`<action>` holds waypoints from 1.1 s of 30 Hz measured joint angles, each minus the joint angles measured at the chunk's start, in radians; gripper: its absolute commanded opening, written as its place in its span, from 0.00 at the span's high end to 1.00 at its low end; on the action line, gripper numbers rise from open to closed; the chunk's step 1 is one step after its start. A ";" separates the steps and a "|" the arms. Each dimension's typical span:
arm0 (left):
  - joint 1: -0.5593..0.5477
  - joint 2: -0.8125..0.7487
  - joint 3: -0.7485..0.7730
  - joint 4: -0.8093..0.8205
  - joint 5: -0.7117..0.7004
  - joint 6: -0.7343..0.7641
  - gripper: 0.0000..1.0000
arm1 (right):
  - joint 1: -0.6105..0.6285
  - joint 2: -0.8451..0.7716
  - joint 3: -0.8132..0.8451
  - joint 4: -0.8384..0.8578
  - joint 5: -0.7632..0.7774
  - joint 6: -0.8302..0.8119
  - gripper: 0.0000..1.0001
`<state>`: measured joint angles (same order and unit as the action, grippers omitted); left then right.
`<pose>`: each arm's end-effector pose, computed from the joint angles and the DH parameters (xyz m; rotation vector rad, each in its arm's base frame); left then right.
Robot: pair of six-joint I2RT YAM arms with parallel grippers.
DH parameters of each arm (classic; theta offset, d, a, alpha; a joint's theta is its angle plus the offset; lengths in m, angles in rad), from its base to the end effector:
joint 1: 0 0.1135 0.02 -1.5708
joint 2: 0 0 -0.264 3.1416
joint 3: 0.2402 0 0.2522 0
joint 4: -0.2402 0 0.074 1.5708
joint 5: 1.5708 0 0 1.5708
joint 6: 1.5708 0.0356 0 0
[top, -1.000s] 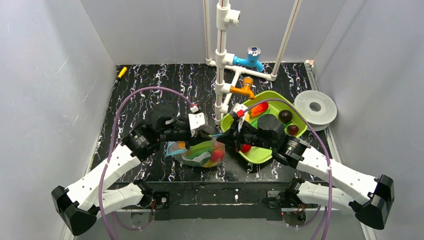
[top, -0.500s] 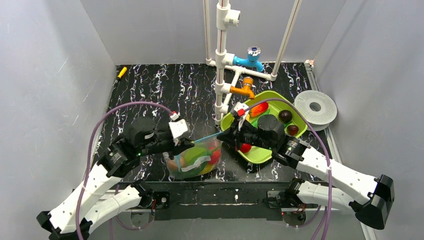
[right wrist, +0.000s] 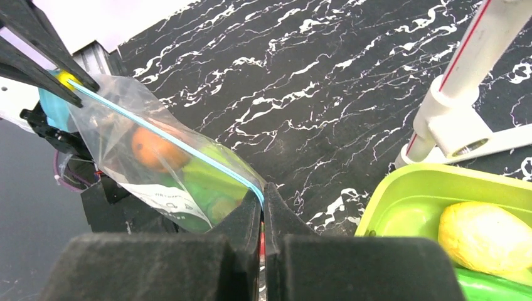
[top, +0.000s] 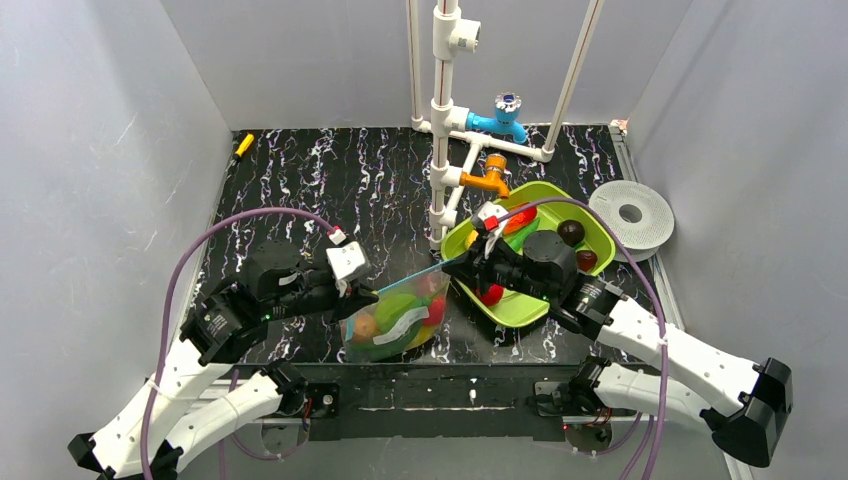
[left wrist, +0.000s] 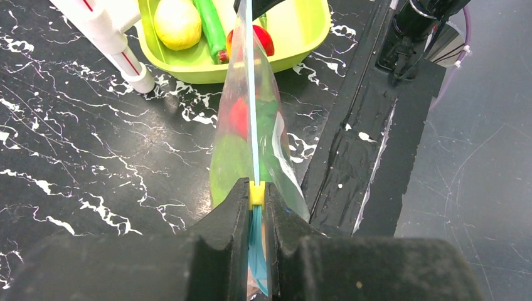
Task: Place the food in the zip-top bag and seal the zipper
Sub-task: Zip the zipper food storage bag at the center of the board.
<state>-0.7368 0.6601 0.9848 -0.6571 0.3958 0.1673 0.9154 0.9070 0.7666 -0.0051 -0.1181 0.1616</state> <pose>0.0837 -0.0945 0.3755 1.0912 1.6156 -0.7578 0.1286 0.1742 0.3307 -0.7469 1.6375 0.8878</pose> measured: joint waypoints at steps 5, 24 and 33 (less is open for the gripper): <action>0.000 0.002 0.026 -0.029 -0.003 -0.008 1.00 | -0.021 -0.010 -0.012 0.002 -0.001 0.000 0.99; 0.003 -0.029 0.113 -0.240 -0.008 -0.124 0.96 | -0.070 -0.011 -0.031 0.002 -0.008 0.008 0.99; 0.005 -0.050 0.186 -0.352 -0.041 -0.198 0.93 | -0.076 -0.011 -0.032 0.004 0.001 0.007 0.99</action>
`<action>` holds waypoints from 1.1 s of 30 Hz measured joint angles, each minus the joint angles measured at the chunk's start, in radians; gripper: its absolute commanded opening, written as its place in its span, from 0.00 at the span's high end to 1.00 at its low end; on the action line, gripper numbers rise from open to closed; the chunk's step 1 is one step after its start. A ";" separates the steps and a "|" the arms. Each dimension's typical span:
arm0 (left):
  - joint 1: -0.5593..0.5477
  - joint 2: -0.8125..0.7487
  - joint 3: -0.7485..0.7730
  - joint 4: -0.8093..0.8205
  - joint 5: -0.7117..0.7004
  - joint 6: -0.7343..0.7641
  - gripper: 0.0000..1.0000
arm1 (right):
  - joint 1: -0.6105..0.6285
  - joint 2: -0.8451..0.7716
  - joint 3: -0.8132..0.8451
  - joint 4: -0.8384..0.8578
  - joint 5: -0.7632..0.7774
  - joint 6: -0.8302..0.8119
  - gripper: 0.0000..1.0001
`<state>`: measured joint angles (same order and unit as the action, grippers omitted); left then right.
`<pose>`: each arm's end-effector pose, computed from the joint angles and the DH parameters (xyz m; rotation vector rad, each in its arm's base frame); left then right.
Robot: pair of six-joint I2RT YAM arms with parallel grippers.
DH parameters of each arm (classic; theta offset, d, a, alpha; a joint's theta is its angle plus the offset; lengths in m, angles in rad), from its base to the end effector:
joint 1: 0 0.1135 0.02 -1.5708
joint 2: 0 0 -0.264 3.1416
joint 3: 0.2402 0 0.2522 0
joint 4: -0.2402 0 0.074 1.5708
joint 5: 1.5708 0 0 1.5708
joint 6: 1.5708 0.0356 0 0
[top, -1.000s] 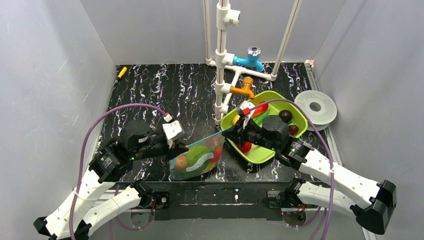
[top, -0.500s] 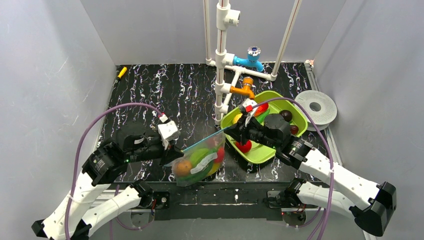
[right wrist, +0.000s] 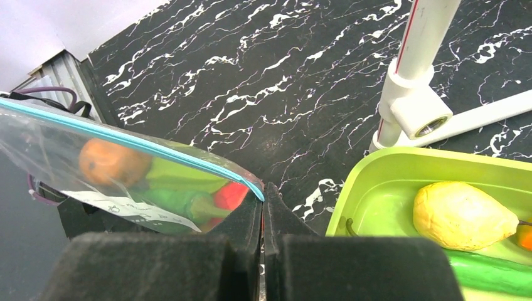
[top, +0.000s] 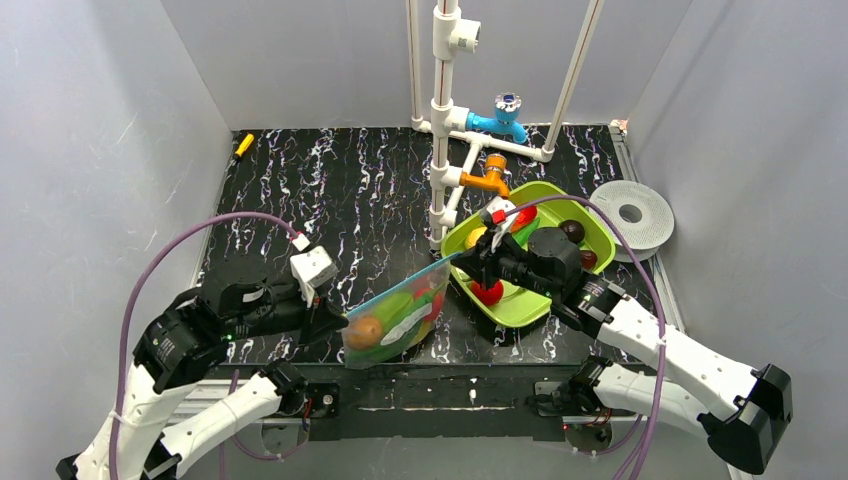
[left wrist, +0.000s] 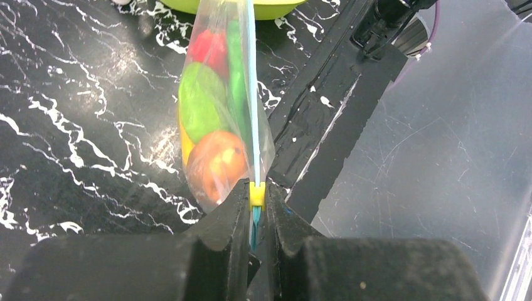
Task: Place the food in the zip-top bag and seal the zipper
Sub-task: Zip the zipper food storage bag at the center of the board, then place the zipper food storage bag at the center of the board.
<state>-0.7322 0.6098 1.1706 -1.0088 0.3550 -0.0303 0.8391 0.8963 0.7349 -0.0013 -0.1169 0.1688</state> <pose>0.0482 -0.0599 0.3993 0.9346 1.8709 -0.8323 0.1402 0.1623 0.3218 -0.6785 1.6755 0.8329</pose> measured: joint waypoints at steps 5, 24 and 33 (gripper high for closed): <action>0.000 -0.018 0.010 -0.050 -0.027 -0.028 0.92 | -0.002 0.000 0.000 0.000 0.005 0.000 0.99; 0.000 -0.024 0.012 -0.083 -0.244 -0.115 0.32 | -0.025 0.046 0.004 -0.024 0.055 -0.011 0.99; 0.000 -0.031 0.065 0.020 -0.473 -0.138 0.23 | 0.126 0.148 0.083 -0.036 0.251 0.016 0.99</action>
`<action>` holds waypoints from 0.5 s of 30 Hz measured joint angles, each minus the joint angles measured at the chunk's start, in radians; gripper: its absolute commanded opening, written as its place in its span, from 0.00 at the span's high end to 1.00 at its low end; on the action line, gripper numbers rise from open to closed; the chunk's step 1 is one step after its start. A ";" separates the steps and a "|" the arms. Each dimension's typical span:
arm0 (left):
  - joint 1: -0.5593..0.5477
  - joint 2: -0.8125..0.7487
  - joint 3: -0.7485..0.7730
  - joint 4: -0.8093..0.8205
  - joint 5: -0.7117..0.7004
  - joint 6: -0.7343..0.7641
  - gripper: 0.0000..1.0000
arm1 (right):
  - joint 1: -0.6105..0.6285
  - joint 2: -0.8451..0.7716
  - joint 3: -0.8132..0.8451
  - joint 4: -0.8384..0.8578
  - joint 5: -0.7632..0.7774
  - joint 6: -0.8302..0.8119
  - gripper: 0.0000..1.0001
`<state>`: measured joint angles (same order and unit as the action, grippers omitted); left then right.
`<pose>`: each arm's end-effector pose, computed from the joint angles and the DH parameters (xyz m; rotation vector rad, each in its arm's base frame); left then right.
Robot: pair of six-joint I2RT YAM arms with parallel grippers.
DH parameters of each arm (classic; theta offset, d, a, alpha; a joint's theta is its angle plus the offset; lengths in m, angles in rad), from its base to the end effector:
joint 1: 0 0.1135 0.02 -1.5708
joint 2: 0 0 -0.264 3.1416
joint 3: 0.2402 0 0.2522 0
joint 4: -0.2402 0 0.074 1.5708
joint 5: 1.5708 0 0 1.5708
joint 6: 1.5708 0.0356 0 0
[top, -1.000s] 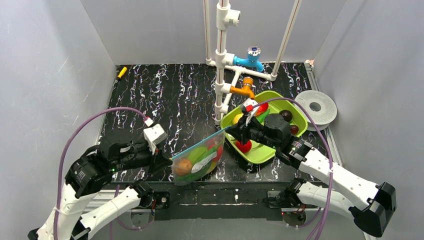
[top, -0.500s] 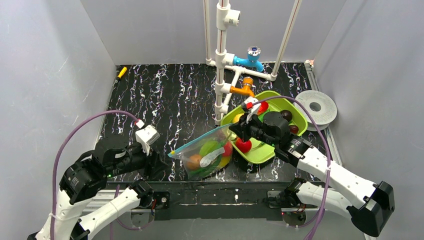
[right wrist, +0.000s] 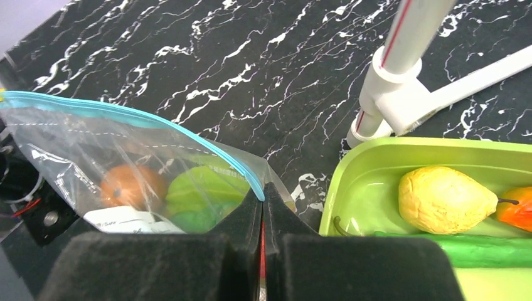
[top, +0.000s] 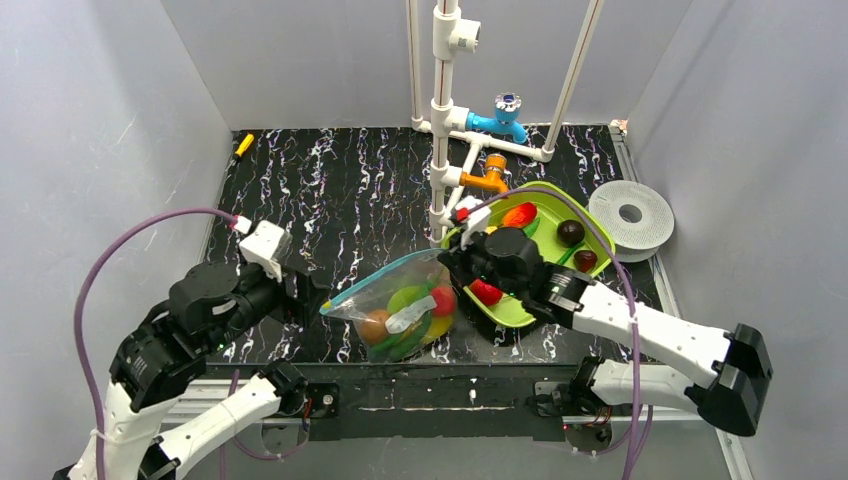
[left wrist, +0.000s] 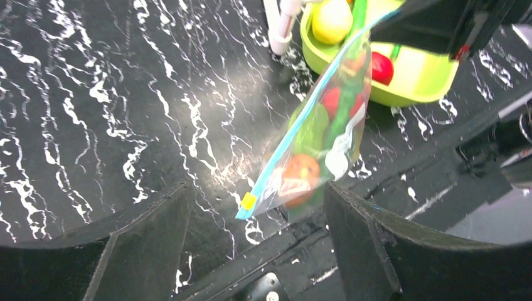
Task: Place the food in the zip-top bag and seal the zipper
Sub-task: Place the zipper food storage bag at the center of the board.
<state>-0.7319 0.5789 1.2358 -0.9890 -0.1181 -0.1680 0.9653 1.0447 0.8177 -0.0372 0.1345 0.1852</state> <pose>0.0472 -0.0368 0.4194 0.4589 1.8764 -0.4957 0.1434 0.1988 0.3166 -0.6269 1.7804 0.6785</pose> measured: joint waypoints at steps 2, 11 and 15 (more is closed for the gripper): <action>0.000 -0.023 0.003 0.024 -0.034 -0.004 0.14 | 0.062 0.056 0.046 -0.009 0.088 0.000 0.99; 0.000 -0.099 0.013 0.035 -0.107 -0.025 0.07 | 0.211 0.445 0.430 -0.090 0.395 -0.042 0.99; 0.000 -0.129 0.046 0.015 -0.111 -0.027 0.06 | 0.216 0.615 0.595 -0.140 0.486 -0.081 0.99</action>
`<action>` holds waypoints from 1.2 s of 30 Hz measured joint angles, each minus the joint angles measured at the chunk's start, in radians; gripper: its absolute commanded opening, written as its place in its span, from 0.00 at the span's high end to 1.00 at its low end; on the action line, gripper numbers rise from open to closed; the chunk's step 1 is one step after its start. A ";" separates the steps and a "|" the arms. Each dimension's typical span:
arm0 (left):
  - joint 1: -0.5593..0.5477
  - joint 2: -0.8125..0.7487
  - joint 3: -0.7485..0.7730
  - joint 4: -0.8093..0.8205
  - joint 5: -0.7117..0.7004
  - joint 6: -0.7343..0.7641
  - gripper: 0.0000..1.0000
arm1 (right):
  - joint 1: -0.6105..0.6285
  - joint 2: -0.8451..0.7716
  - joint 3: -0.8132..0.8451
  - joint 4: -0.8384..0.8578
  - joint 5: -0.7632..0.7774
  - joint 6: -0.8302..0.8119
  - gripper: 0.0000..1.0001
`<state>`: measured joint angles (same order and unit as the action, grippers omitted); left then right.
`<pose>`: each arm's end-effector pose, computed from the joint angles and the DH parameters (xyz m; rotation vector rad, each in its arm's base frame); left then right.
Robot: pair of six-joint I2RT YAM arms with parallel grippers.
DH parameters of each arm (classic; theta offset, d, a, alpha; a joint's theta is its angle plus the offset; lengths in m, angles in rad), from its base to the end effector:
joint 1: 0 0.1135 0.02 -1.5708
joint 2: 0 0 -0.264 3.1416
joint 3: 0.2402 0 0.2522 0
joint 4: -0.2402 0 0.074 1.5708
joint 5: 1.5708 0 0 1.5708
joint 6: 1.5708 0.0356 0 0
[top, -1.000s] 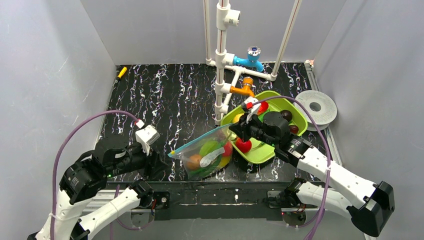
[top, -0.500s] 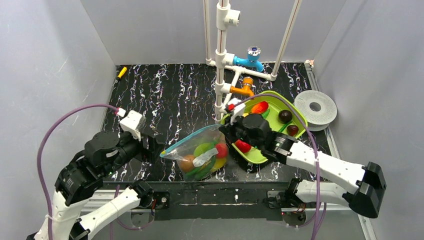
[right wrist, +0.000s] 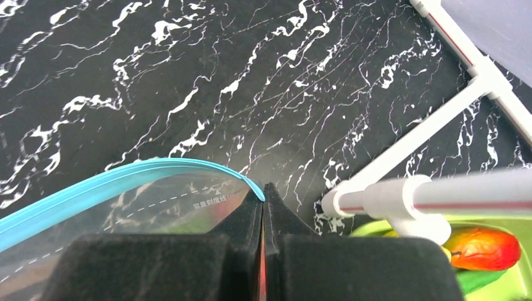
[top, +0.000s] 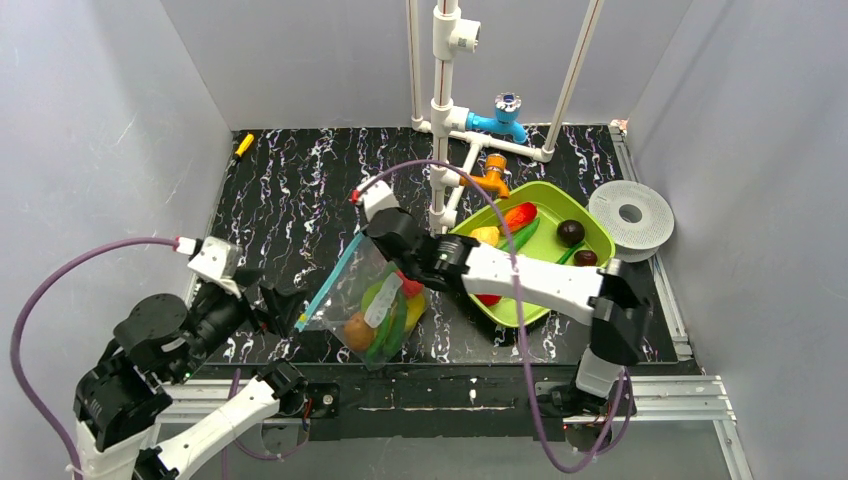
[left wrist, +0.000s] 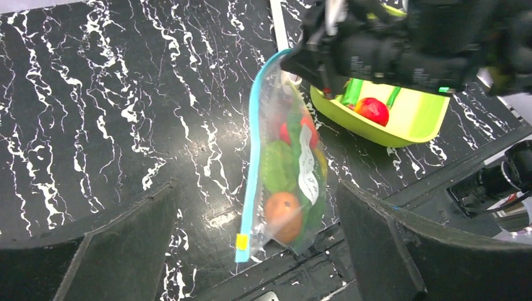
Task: Place the food in the zip-top bag and seal the zipper
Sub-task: Place the zipper food storage bag at the center of the board.
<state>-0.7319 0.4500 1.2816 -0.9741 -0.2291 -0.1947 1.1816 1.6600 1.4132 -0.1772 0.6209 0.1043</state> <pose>0.0132 -0.0010 0.4343 0.2921 1.7095 -0.4908 0.1670 0.3526 0.3324 -0.6299 1.8133 0.2451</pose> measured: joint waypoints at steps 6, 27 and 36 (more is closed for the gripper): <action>0.000 -0.056 0.031 -0.030 -0.001 -0.001 0.05 | 0.002 0.226 0.246 -0.071 0.074 -0.058 0.99; 0.000 -0.100 0.170 -0.095 -0.067 -0.003 0.04 | -0.001 0.531 0.687 -0.317 -0.075 -0.130 0.05; 0.000 -0.110 0.069 0.048 -0.073 0.023 0.04 | -0.003 -0.390 0.060 -0.344 -0.161 -0.088 0.02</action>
<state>-0.7319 0.3397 1.3502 -0.9260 -0.3023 -0.1719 1.1790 1.2697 1.4727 -0.5213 0.4603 0.0166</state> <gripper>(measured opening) 0.959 0.983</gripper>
